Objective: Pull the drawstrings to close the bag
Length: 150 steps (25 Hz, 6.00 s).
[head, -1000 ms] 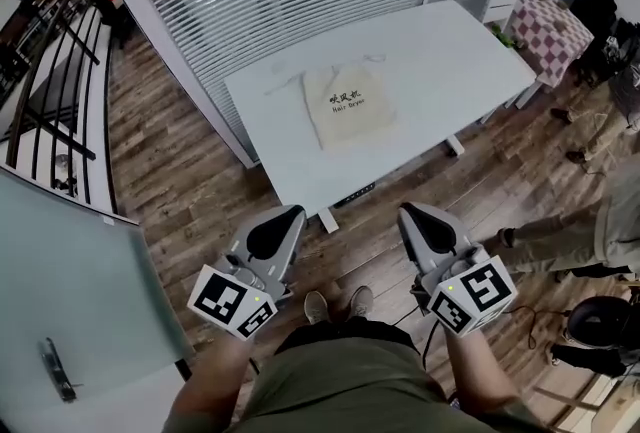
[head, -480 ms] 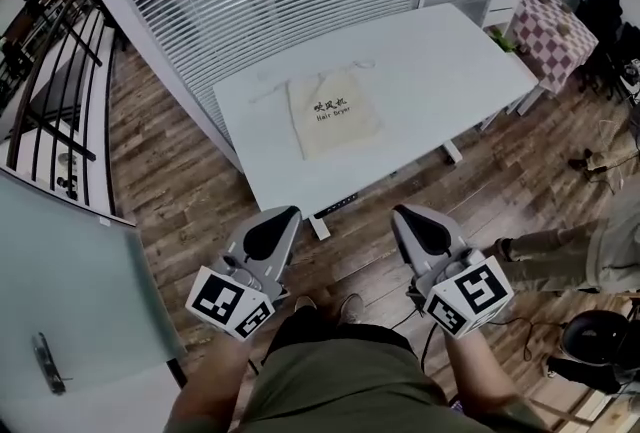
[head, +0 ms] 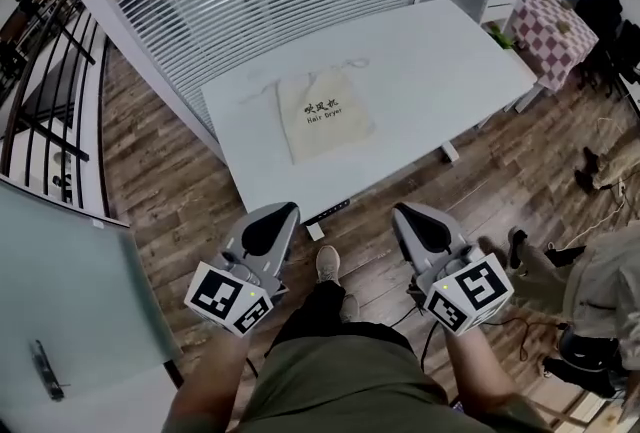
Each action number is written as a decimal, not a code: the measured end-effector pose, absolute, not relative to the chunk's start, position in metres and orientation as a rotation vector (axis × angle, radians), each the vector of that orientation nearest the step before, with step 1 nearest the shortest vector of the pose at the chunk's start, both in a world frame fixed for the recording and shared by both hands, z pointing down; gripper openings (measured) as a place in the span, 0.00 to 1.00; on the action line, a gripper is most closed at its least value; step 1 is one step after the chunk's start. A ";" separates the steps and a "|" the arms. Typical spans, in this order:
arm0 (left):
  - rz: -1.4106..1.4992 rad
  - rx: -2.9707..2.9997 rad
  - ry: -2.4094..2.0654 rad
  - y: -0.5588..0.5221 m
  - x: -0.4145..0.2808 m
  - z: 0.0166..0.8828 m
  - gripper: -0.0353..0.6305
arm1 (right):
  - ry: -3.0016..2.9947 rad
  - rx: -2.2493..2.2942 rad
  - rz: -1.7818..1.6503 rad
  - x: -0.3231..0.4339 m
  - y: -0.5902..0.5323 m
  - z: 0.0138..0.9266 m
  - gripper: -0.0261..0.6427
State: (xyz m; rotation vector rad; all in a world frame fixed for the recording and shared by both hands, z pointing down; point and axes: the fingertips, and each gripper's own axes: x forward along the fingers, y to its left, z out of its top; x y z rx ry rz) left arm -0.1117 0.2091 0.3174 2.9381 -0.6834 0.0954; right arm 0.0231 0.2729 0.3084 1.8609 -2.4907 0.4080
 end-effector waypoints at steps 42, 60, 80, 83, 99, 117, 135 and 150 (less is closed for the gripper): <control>0.201 2.841 -0.690 -0.057 -0.052 0.394 0.06 | -2.389 1.836 0.501 0.102 0.009 0.364 0.05; 0.319 2.732 -0.905 -0.120 -0.053 0.444 0.06 | -2.411 1.666 0.442 0.145 -0.070 0.407 0.05; 0.620 2.591 -1.201 -0.198 -0.065 0.529 0.12 | -2.413 1.199 0.318 0.204 -0.178 0.511 0.12; 0.671 2.566 -1.213 -0.211 -0.070 0.541 0.13 | -2.393 1.142 0.268 0.208 -0.197 0.524 0.13; 1.266 2.638 -1.009 -0.256 -0.093 0.596 0.25 | -2.238 0.772 0.049 0.215 -0.240 0.594 0.28; 1.406 2.685 -0.642 -0.266 -0.097 0.628 0.25 | -2.274 0.516 0.132 0.200 -0.248 0.624 0.30; 1.766 2.743 -0.620 -0.249 -0.105 0.637 0.08 | -2.169 0.489 -0.072 0.202 -0.228 0.624 0.12; 2.234 2.871 -0.802 -0.222 -0.133 0.533 0.08 | -1.973 0.539 -0.566 0.191 -0.207 0.522 0.11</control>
